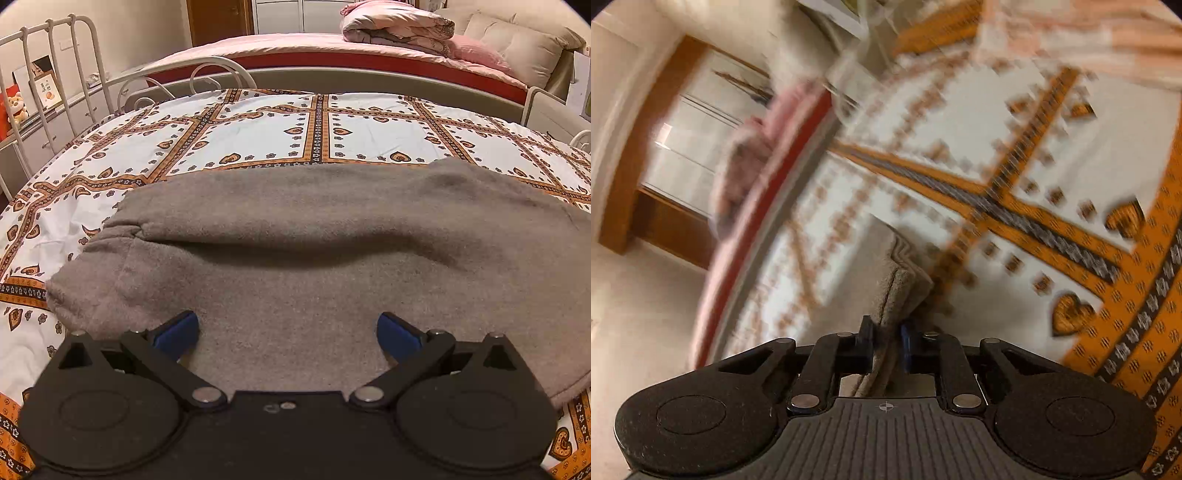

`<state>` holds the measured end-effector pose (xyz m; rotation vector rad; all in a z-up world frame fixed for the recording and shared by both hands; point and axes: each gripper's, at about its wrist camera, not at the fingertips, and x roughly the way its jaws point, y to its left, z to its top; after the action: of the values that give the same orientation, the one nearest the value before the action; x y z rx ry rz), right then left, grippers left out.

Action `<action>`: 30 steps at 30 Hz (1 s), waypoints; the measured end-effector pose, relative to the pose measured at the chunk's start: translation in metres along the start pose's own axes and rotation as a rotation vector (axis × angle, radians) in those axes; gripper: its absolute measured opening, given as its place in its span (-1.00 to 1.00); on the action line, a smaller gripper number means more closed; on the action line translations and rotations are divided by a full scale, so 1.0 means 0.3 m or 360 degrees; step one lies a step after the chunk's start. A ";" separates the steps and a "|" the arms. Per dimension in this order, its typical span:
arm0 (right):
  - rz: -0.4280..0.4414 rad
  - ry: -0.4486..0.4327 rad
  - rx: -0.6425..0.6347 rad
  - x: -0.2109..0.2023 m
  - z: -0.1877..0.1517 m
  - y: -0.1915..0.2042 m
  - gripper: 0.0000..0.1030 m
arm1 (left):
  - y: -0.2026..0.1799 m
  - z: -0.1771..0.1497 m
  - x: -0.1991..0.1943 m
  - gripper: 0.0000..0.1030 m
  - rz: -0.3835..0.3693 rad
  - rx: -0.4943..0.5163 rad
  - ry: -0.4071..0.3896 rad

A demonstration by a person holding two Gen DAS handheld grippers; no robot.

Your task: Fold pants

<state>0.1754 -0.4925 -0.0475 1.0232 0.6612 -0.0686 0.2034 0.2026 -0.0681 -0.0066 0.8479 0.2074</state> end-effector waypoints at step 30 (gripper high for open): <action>-0.0152 0.0127 0.0092 -0.007 -0.012 -0.043 -0.60 | -0.538 -0.008 -0.150 0.89 -0.0301 -0.0092 -0.0066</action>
<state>0.1674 -0.4972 -0.0575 1.0541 0.7845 -0.1317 0.2025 0.0361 -0.0484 -0.1358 0.7945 0.0540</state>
